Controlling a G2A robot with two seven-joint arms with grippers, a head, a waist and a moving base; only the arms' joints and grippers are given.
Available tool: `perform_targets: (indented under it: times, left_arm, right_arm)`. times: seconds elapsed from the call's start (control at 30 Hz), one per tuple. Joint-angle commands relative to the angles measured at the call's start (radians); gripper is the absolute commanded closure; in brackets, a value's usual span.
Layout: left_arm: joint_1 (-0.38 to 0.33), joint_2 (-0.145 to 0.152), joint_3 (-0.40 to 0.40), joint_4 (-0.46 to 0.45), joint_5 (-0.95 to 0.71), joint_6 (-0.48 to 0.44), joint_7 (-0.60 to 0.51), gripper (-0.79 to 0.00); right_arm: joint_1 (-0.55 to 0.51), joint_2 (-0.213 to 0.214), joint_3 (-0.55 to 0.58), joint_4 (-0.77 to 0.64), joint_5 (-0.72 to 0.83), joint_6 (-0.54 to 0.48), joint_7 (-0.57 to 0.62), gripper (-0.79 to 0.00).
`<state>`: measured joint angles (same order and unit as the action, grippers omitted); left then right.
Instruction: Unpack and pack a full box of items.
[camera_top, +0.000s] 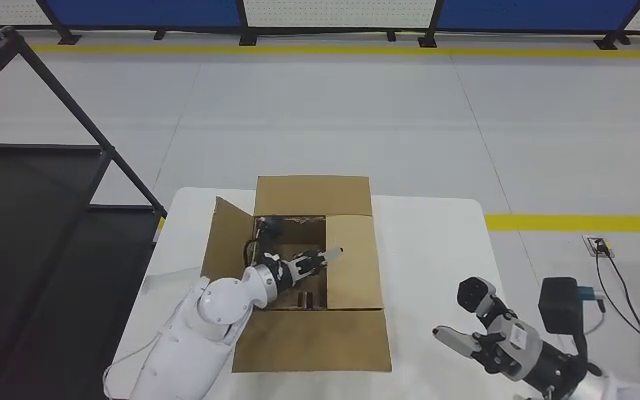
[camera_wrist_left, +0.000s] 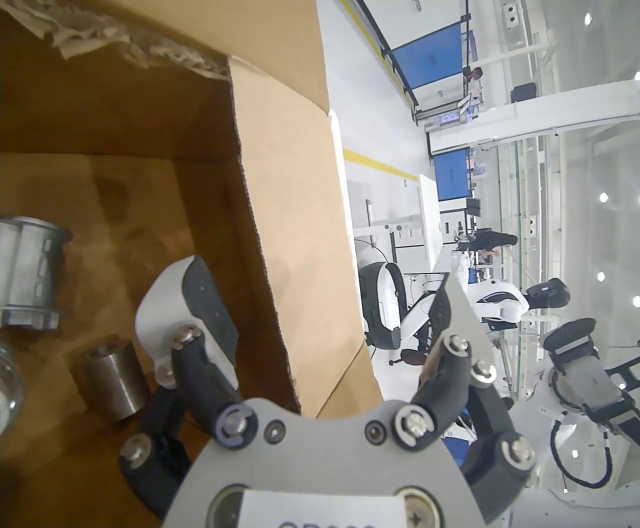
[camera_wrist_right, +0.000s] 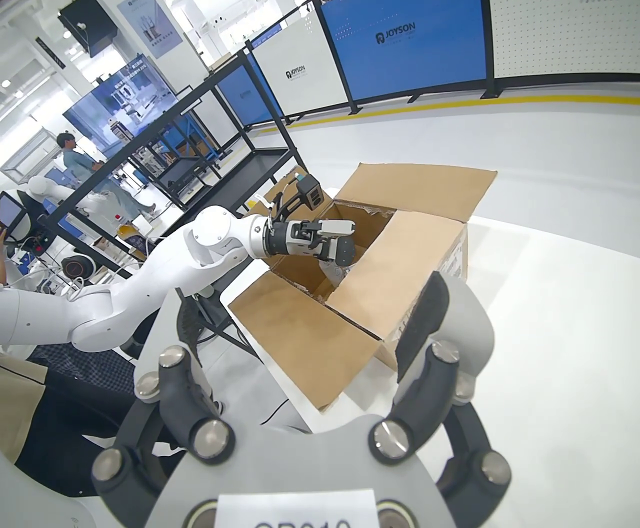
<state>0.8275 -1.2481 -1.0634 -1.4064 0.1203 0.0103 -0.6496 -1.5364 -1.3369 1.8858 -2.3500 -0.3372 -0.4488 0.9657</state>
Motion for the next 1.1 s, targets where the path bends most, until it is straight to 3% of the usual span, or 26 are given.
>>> perform_targets:
  times: [0.0, 0.37, 0.63, 0.87, 1.07]
  left_arm:
    - [-0.009, -0.006, 0.019, 0.021, 0.004, 0.002, 0.02, -0.785]
    - [-0.046, -0.039, 0.091, 0.069, -0.046, -0.058, 0.067, -0.785]
    - [-0.011, -0.034, 0.056, -0.033, -0.053, -0.086, 0.078, -0.785]
    - [0.002, -0.039, 0.071, -0.167, -0.014, -0.077, 0.11, -0.785]
    - [-0.053, -0.064, 0.142, -0.15, 0.003, -0.063, 0.144, -0.785]
  right_arm:
    - [0.0, 0.004, 0.001, 0.0, 0.0, 0.0, -0.003, -0.785]
    - [0.002, 0.027, -0.015, 0.0, -0.009, 0.015, -0.026, -0.785]
    - [0.015, 0.043, -0.03, 0.0, -0.025, 0.027, -0.048, -0.785]
    - [-0.007, 0.055, 0.037, 0.0, -0.003, 0.032, -0.087, -0.785]
    - [-0.086, 0.062, 0.161, 0.0, 0.053, 0.011, -0.138, -0.785]
